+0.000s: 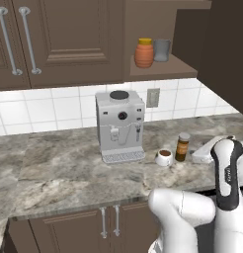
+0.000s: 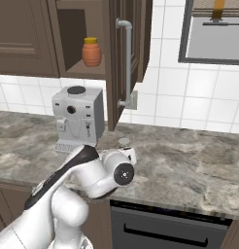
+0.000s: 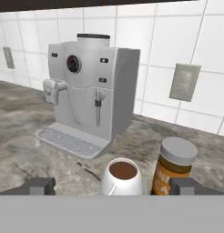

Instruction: Pick the cinnamon and honey bottle from the cabinet and place them next to the mug.

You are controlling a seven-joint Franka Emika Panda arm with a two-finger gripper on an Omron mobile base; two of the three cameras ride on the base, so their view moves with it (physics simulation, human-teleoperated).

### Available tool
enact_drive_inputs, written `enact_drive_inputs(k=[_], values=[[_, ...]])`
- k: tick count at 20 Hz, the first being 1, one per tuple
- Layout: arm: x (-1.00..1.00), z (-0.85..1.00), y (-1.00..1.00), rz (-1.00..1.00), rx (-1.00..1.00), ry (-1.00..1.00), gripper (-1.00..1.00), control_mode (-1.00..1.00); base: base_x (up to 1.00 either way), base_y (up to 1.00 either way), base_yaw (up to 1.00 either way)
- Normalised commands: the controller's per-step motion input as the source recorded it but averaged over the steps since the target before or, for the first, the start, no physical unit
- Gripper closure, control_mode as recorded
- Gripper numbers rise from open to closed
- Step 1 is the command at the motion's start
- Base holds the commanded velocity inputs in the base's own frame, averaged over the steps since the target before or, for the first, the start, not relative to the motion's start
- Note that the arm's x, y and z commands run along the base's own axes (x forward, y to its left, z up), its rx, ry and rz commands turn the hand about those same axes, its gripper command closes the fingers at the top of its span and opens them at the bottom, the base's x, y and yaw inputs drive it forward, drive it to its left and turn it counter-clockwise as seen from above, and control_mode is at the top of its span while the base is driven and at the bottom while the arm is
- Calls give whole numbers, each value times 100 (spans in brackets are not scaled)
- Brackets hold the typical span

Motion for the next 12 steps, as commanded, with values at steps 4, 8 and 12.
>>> enact_drive_inputs(k=[4,8,12], values=[[-36,71,100,-37,0,12,-100,-100,0,0,0],[-13,85,89,-33,-1,15,-100,-100,0,0,0],[-22,85,36,-17,0,9,-100,-100,0,0,0]])
